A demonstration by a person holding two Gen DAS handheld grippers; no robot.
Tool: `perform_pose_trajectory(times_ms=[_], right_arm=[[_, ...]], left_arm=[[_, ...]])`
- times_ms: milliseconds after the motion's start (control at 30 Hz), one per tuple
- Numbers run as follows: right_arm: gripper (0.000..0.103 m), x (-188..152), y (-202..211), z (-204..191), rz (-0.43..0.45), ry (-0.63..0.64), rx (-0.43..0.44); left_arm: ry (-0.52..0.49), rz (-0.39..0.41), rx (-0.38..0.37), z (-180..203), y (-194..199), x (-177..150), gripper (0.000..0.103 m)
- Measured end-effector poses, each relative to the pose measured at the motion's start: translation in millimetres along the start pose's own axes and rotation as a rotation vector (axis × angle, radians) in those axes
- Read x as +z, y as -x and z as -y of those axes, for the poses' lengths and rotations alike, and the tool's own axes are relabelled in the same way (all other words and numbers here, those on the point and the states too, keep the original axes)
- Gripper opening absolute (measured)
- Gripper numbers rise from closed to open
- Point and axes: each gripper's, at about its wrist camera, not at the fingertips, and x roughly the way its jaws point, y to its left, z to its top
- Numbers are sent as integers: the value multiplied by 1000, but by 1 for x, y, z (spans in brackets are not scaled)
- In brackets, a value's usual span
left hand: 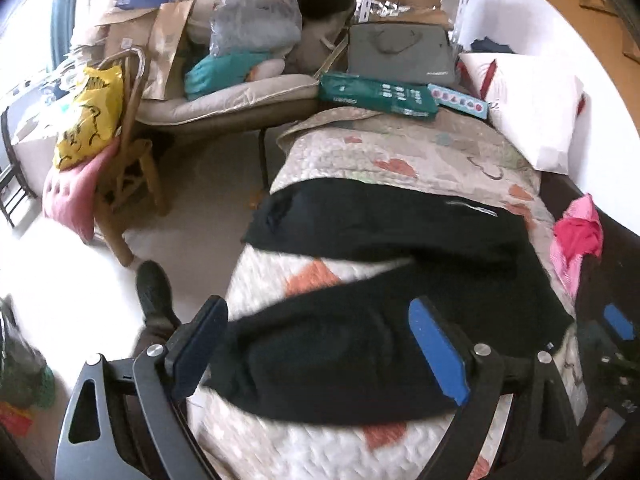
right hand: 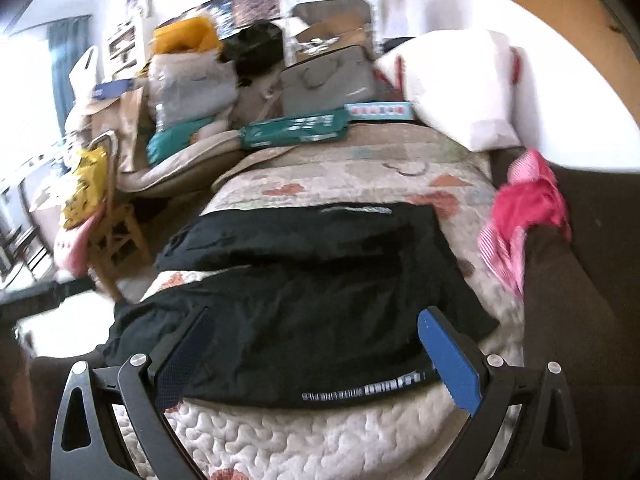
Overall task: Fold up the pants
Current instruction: 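Grasp the black pants edge with both grippers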
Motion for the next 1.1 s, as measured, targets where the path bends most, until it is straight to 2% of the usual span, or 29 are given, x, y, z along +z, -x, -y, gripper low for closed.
perform_pose_trajectory(times_ms=[100, 200, 267, 400, 533, 700, 833, 967, 1100], right_arm=[[103, 29, -16, 4, -56, 31, 43], [103, 58, -40, 14, -113, 62, 99], [103, 76, -63, 24, -144, 73, 131], [103, 105, -121, 46, -209, 84, 138], [101, 125, -173, 64, -273, 60, 170], [92, 141, -234, 76, -343, 76, 196], [91, 150, -286, 79, -381, 84, 192], [90, 151, -326, 76, -413, 90, 213], [90, 146, -357, 73, -452, 121, 229]], left_arm=[[-14, -13, -24, -17, -31, 33, 92], [-55, -29, -12, -29, -63, 53, 92], [-60, -46, -16, -37, -84, 63, 92], [-31, -112, -71, -56, -134, 80, 92], [-25, -146, -90, -64, -185, 100, 84], [8, -174, -137, -68, -243, 125, 83], [-6, -205, -153, -63, -284, 139, 83], [-47, -232, -166, -57, -309, 146, 83], [-79, -274, -217, -51, -327, 146, 83]])
